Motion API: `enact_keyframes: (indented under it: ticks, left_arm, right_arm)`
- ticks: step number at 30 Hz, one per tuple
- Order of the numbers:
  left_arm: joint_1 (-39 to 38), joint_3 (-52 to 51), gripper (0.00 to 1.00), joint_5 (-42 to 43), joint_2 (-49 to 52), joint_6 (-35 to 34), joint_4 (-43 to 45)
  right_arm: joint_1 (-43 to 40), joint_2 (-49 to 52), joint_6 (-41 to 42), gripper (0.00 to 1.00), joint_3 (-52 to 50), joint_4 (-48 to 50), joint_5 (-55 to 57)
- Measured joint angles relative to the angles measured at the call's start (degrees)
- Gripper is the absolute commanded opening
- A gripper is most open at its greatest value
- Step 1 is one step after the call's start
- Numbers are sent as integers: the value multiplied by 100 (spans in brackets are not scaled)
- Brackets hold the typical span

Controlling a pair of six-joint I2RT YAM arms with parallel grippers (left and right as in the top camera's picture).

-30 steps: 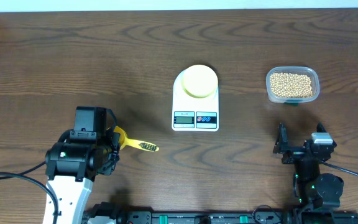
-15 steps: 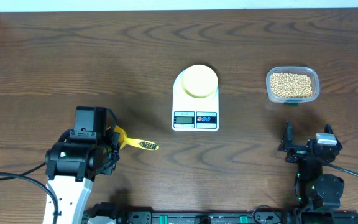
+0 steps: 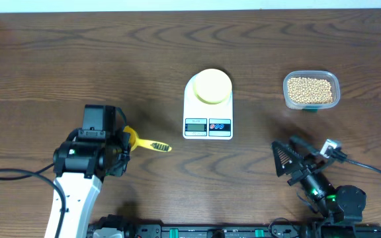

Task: Scoop item into bowl and weigh 50g on scale
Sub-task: 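Move the right gripper to the scoop handle and grasp it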

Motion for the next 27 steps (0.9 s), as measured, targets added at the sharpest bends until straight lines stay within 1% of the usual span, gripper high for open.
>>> enact_keyframes:
  ticks: [2, 4, 8, 13, 17, 21, 27]
  left_arm:
    - [2, 0, 7, 120, 101, -2, 105]
    - [-4, 0, 7, 260, 221, 0, 188]
    - [-144, 0, 7, 501, 450, -2, 352]
    - [-664, 0, 7, 627, 706, -2, 621]
    - [-1163, 0, 8, 682, 815, -2, 927]
    - [-1537, 0, 7, 671, 861, -2, 1099]
    - [-1698, 0, 7, 601, 863, -2, 1110]
  right_arm:
    - [0, 2, 555, 99, 0, 4, -247]
    - [0, 2, 826, 99, 0, 42, -356]
    - [0, 2, 501, 99, 0, 52, -496]
    - [0, 2, 269, 98, 0, 160, -992]
    - [0, 9, 376, 95, 0, 186, -1453]
    - [2, 175, 608, 94, 52, 184, -1904]
    - [140, 866, 815, 94, 313, 197, -2144]
